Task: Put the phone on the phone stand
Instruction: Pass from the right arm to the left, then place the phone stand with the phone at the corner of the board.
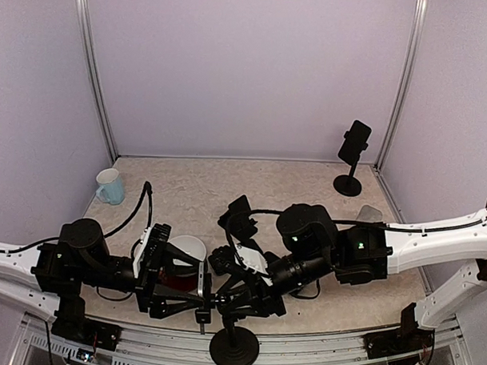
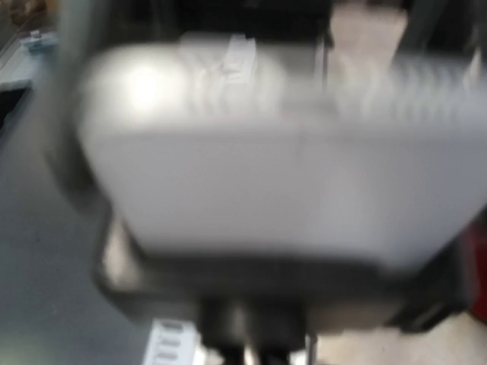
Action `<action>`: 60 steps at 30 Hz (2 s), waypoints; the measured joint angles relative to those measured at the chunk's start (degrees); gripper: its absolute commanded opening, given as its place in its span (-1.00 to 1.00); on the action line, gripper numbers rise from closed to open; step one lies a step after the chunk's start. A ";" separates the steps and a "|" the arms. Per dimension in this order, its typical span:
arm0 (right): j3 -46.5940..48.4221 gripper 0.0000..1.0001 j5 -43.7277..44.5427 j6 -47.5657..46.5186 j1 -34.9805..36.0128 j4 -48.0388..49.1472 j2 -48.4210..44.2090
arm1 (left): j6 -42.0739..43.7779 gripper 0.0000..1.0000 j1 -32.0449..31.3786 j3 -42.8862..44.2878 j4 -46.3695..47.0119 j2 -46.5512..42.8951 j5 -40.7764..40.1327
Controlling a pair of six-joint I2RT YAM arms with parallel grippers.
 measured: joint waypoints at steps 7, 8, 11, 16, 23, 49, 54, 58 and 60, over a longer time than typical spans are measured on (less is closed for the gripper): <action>2.10 0.99 2.54 0.26 -0.02 5.31 -0.72 | -1.33 -0.07 -0.02 -0.50 -0.76 -1.03 -4.66; 2.10 1.00 3.15 0.22 -0.02 5.68 -0.83 | -1.55 -0.06 -0.02 -0.50 -0.74 -1.03 -5.18; 2.08 1.00 4.66 0.28 -0.07 6.14 -1.20 | -2.34 -0.05 -0.04 -0.42 -0.57 -0.59 -6.29; 1.09 1.00 8.00 1.42 -0.57 6.80 -3.19 | -2.95 -0.04 -0.98 0.85 -0.35 1.14 -9.11; -4.26 1.00 16.50 5.77 -5.11 9.09 -9.90 | -2.60 0.00 -1.64 3.21 -1.70 3.10 -16.02; -10.36 1.00 26.23 13.84 -9.88 11.61 -14.75 | 15.32 0.04 0.07 25.90 -9.99 -2.27 -59.04; -10.29 1.00 26.03 13.84 -9.90 11.72 -12.83 | 19.63 0.04 2.91 25.38 -8.81 -3.45 -70.03; -10.16 1.00 25.90 13.84 -9.92 12.00 -11.72 | 20.98 0.04 8.33 25.07 -8.41 -3.82 -74.38; -10.16 1.00 25.79 13.84 -9.92 12.02 -11.63 | 20.72 0.05 12.17 24.96 -8.46 -3.82 -75.12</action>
